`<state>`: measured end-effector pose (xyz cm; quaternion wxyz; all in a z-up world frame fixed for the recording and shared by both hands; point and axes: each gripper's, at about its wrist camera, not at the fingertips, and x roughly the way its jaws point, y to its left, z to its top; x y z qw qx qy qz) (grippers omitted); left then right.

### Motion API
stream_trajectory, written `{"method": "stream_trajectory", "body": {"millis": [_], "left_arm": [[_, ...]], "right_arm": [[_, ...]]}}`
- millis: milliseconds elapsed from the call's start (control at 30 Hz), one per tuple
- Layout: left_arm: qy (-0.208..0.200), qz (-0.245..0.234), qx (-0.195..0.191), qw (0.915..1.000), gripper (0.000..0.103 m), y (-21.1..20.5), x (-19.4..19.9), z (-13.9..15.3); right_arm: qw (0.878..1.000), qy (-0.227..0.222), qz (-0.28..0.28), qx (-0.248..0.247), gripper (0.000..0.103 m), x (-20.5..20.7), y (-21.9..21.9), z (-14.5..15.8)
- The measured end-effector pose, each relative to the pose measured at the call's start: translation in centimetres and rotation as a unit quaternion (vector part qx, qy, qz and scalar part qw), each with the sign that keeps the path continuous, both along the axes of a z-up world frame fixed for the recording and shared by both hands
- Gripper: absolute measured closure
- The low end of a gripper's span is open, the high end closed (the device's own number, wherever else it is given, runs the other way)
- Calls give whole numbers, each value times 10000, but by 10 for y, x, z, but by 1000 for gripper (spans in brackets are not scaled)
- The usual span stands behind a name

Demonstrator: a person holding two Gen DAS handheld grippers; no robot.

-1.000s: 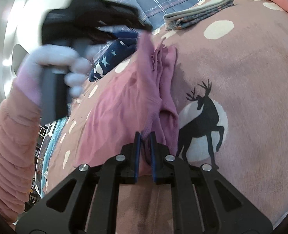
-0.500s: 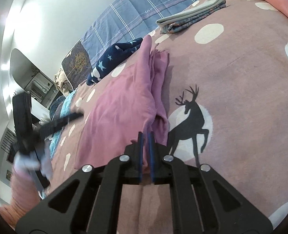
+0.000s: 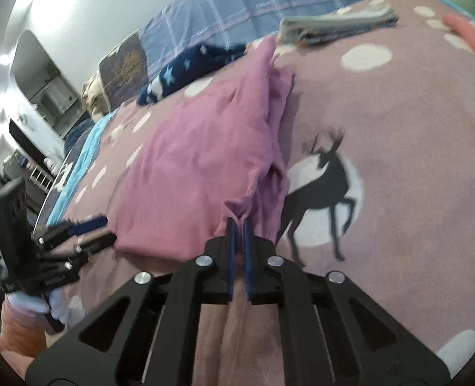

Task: Fold small clothes
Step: 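Release the folded shirt from both tools and withdraw them, then pinch the folded pink shirt edge with the left tool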

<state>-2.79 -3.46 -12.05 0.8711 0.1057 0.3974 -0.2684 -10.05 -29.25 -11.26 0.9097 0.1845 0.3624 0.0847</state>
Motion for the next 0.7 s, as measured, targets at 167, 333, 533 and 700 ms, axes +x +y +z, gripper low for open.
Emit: {"method": "stream_trajectory", "body": {"millis": [167, 333, 533, 700], "left_arm": [[104, 33, -176, 9998, 49, 5, 1, -7], [106, 18, -169, 9998, 49, 4, -1, -6], [131, 115, -341, 9993, 49, 8, -1, -8], [180, 166, -484, 9985, 48, 12, 0, -8]], "right_arm": [[9981, 234, -493, -300, 103, -13, -22, 0], [9982, 172, -440, 358, 97, -19, -37, -1], [9974, -458, 551, 108, 78, -6, 16, 23], [9964, 164, 170, -817, 97, 13, 21, -6]]}}
